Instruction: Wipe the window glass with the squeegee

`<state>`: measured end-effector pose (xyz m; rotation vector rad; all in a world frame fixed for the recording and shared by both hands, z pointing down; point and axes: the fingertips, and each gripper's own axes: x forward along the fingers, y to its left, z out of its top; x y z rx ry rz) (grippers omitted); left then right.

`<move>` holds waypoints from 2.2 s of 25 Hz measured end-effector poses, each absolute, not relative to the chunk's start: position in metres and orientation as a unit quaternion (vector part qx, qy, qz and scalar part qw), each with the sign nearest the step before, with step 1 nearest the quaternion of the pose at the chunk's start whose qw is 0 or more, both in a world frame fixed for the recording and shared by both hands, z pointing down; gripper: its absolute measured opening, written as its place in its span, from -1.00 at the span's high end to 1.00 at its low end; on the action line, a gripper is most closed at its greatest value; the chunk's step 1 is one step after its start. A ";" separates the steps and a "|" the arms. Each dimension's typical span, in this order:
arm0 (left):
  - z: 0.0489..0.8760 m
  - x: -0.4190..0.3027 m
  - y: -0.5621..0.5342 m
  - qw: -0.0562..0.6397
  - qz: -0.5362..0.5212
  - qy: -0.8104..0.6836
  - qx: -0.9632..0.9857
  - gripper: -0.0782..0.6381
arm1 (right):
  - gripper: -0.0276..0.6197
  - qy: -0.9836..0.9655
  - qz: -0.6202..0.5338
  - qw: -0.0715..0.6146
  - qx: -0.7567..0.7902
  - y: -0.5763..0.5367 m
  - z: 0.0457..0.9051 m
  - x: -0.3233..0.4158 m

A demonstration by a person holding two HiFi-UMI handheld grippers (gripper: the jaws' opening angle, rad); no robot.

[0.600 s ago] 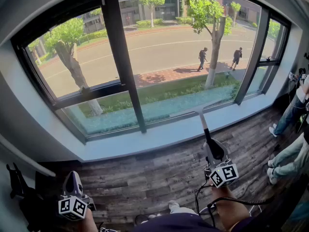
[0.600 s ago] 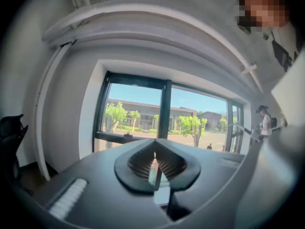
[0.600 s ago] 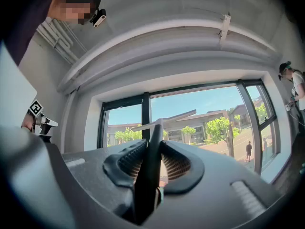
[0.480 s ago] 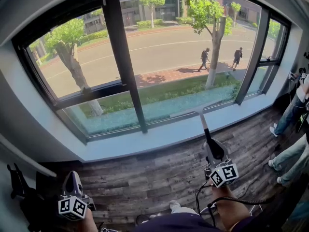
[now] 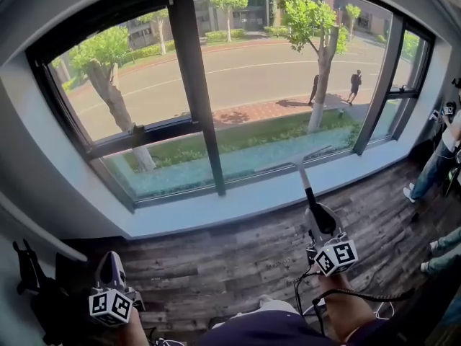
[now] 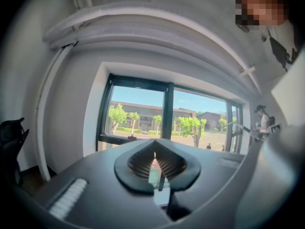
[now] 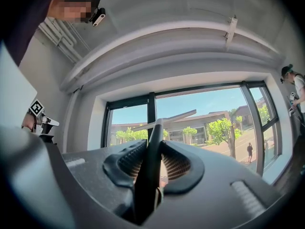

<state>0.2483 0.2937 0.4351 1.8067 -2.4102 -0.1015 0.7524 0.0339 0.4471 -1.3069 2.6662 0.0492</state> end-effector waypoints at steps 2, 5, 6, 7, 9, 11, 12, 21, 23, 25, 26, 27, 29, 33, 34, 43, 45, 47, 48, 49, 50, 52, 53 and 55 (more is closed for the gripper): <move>0.435 0.243 0.298 0.060 -0.032 -0.794 0.604 0.77 | 0.60 0.894 0.014 0.091 -0.438 0.041 0.445 0.745; 0.437 0.235 0.305 0.054 -0.024 -0.788 0.613 0.77 | 0.60 0.892 0.003 0.097 -0.441 0.051 0.447 0.736; 0.439 0.232 0.308 0.054 -0.022 -0.787 0.614 0.77 | 0.60 0.892 0.002 0.096 -0.442 0.054 0.449 0.733; 0.442 0.229 0.311 0.056 -0.022 -0.787 0.614 0.77 | 0.60 0.892 0.002 0.094 -0.442 0.056 0.450 0.729; 0.447 0.219 0.317 0.062 -0.025 -0.791 0.608 0.77 | 0.60 0.893 0.002 0.088 -0.441 0.057 0.453 0.721; 0.450 0.209 0.323 0.067 -0.028 -0.796 0.601 0.77 | 0.60 0.894 -0.001 0.082 -0.440 0.053 0.457 0.712; 0.451 0.203 0.325 0.067 -0.029 -0.799 0.597 0.77 | 0.60 0.895 -0.002 0.081 -0.439 0.050 0.459 0.708; 0.460 0.154 0.316 0.067 -0.034 -0.822 0.564 0.77 | 0.60 0.904 -0.010 0.096 -0.417 0.000 0.463 0.635; 0.455 0.138 0.310 0.062 -0.030 -0.828 0.556 0.77 | 0.60 0.907 -0.008 0.100 -0.410 -0.014 0.460 0.617; 0.450 0.122 0.301 0.060 -0.029 -0.836 0.545 0.77 | 0.60 0.907 -0.012 0.107 -0.408 -0.032 0.459 0.601; 0.449 0.114 0.294 0.061 -0.028 -0.838 0.542 0.77 | 0.60 0.906 -0.016 0.111 -0.409 -0.042 0.459 0.594; 0.447 0.107 0.286 0.062 -0.027 -0.838 0.541 0.77 | 0.60 0.905 -0.019 0.114 -0.410 -0.051 0.459 0.587; 0.443 0.093 0.265 0.063 -0.023 -0.838 0.542 0.77 | 0.60 0.905 -0.021 0.116 -0.410 -0.071 0.457 0.574; 0.425 0.065 0.216 0.055 -0.025 -0.839 0.541 0.77 | 0.60 0.905 -0.022 0.113 -0.410 -0.119 0.453 0.549; 0.422 0.059 0.203 0.052 -0.025 -0.839 0.541 0.77 | 0.60 0.903 -0.022 0.113 -0.413 -0.133 0.452 0.545; 0.417 0.009 0.110 0.048 -0.020 -0.838 0.543 0.77 | 0.60 0.895 -0.023 0.132 -0.426 -0.234 0.447 0.495; 0.418 0.000 0.099 0.049 -0.013 -0.837 0.545 0.77 | 0.60 0.895 -0.025 0.129 -0.426 -0.247 0.450 0.482; 0.424 -0.009 0.091 0.055 -0.005 -0.836 0.547 0.77 | 0.60 0.895 -0.026 0.127 -0.428 -0.254 0.454 0.474; 0.427 -0.013 0.088 0.059 -0.002 -0.836 0.546 0.77 | 0.60 0.895 -0.026 0.125 -0.428 -0.257 0.456 0.471; 0.430 -0.018 0.086 0.062 -0.001 -0.836 0.545 0.77 | 0.60 0.895 -0.026 0.123 -0.427 -0.260 0.458 0.466; 0.433 -0.023 0.084 0.065 -0.002 -0.837 0.544 0.77 | 0.60 0.896 -0.028 0.120 -0.427 -0.263 0.461 0.460; 0.437 -0.035 0.078 0.069 -0.001 -0.835 0.546 0.77 | 0.60 0.895 -0.032 0.112 -0.431 -0.266 0.467 0.448; 0.439 -0.042 0.073 0.071 0.000 -0.832 0.550 0.77 | 0.60 0.894 -0.033 0.108 -0.434 -0.267 0.469 0.443; 0.444 -0.060 0.055 0.075 0.003 -0.822 0.564 0.77 | 0.60 0.889 -0.032 0.105 -0.444 -0.267 0.470 0.436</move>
